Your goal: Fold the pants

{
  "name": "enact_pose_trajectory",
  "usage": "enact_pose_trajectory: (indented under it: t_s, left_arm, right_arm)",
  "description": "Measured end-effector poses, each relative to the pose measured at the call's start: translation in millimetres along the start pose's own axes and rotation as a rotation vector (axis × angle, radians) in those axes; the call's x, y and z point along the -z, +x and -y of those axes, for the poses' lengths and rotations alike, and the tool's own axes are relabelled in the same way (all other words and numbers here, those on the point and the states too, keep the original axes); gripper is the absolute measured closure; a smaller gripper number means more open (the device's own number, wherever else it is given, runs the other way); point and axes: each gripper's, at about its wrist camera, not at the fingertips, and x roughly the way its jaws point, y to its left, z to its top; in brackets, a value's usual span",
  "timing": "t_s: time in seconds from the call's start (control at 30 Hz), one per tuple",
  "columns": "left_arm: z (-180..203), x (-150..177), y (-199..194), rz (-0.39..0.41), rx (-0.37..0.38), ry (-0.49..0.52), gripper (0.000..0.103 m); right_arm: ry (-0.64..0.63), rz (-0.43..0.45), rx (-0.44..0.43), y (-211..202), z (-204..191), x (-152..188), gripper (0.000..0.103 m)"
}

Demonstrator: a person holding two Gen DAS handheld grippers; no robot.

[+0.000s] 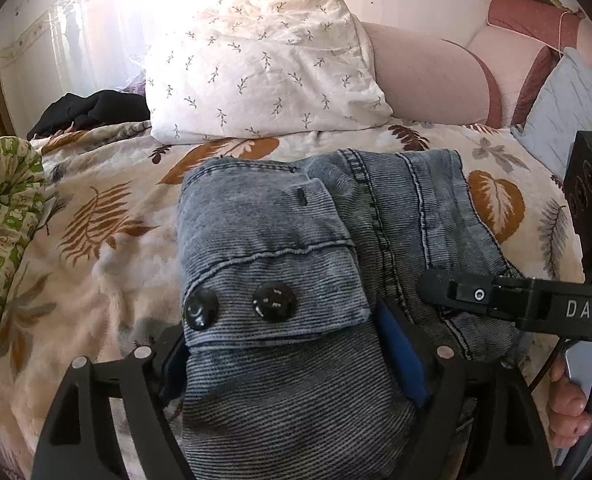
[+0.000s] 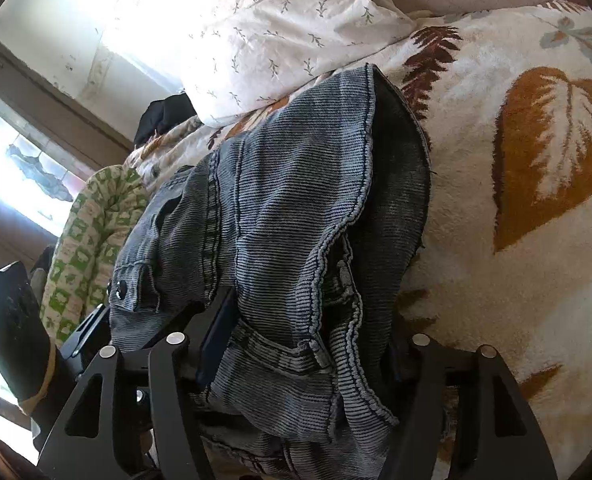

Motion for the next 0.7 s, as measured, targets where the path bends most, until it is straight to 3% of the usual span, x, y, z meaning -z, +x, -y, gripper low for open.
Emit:
enact_pose_trajectory:
  t_s: [0.23, 0.43, 0.7]
  left_arm:
    - [-1.2, 1.4, -3.0, 0.018, -0.043, -0.013, 0.005]
    - [7.4, 0.1, -16.4, 0.040, -0.075, 0.043, 0.004]
    - [16.8, -4.5, -42.5, 0.087, -0.092, 0.101, 0.004]
  right_arm:
    - [-0.005, -0.010, 0.018, -4.7, -2.2, 0.8, 0.031]
    - [-0.039, 0.009, 0.045, -19.7, -10.0, -1.0, 0.027]
    - [-0.105, 0.107, 0.130, -52.1, -18.1, -0.3, 0.026]
